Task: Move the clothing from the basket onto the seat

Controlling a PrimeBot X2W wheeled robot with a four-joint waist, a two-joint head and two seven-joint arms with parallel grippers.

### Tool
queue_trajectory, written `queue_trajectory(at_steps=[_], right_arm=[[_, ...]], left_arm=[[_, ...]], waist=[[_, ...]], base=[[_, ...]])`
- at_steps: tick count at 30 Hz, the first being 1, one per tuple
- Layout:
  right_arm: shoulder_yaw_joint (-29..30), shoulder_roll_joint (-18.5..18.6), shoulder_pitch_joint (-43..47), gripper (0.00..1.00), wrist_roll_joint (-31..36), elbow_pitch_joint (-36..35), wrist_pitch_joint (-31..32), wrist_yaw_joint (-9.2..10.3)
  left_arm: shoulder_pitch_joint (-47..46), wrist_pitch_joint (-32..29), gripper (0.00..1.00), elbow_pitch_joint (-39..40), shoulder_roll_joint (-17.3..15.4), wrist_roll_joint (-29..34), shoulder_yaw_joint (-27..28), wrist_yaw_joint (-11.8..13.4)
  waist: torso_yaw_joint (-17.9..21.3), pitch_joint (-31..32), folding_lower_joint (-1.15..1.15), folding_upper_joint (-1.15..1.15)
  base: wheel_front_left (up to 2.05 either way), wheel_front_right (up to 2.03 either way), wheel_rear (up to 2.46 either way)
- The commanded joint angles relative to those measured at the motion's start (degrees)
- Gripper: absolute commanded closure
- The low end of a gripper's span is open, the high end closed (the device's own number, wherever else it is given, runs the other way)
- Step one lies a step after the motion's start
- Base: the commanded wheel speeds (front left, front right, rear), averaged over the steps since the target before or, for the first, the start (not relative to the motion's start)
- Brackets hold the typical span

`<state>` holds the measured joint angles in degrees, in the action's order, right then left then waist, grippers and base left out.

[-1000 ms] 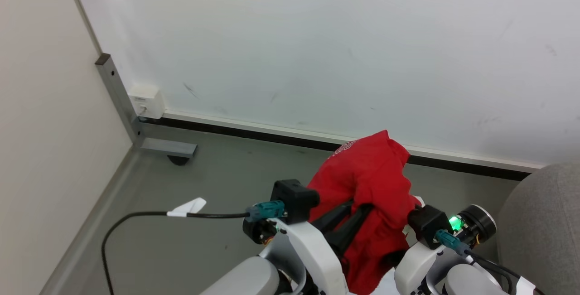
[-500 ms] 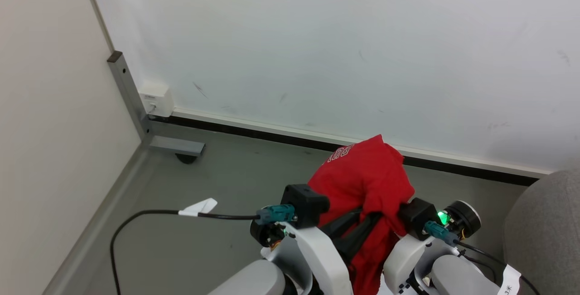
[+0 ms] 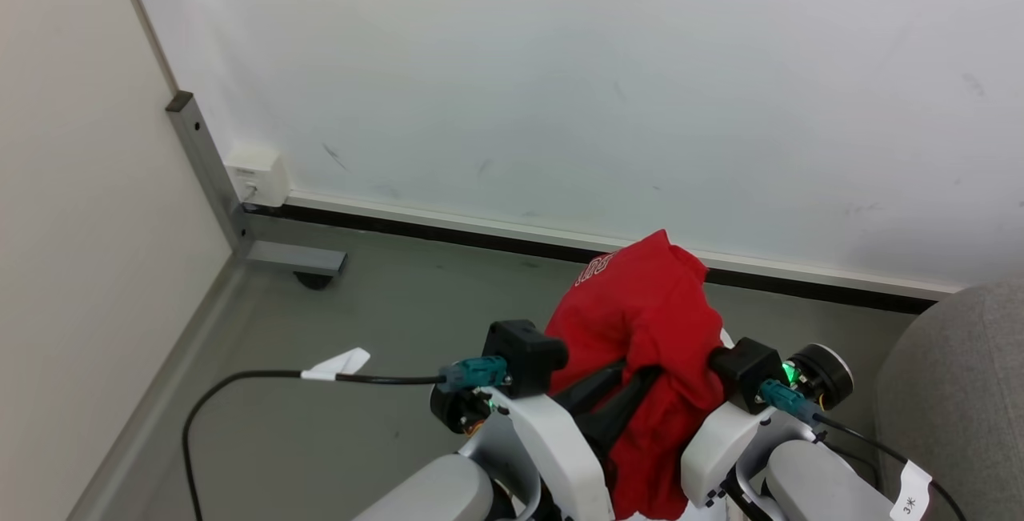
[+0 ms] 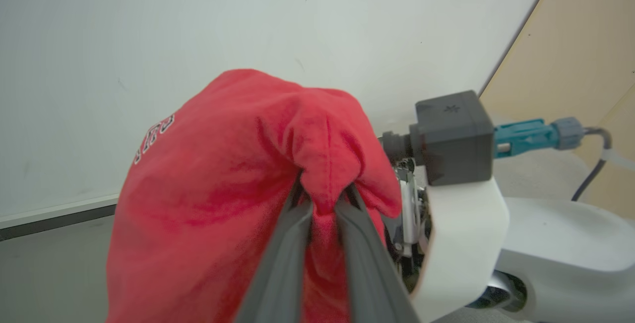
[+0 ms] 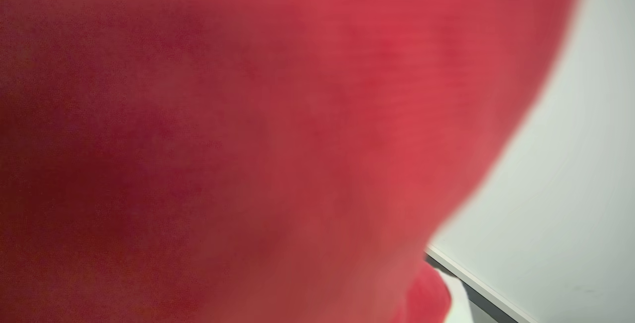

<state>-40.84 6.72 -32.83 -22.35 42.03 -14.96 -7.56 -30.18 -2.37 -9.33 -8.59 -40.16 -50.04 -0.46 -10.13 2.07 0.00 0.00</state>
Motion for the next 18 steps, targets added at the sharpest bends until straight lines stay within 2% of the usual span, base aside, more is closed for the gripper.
queue_trajectory(at_steps=[1,18], right_arm=[[0.36,0.06,0.26,1.0,-0.74,-0.8,-0.21,0.14],[1.34,-0.03,1.37,1.0,-1.73,-2.46,-0.22,0.14]], left_arm=[[-0.26,0.48,1.0,0.04,-0.49,-0.19,0.21,0.24],[-0.59,0.95,1.0,-0.39,-1.15,-0.38,0.3,0.86]], waist=[[0.16,-0.07,0.0,0.0],[1.57,-0.33,0.0,0.0]], base=[[0.0,0.0,0.0],[0.0,0.0,0.0]])
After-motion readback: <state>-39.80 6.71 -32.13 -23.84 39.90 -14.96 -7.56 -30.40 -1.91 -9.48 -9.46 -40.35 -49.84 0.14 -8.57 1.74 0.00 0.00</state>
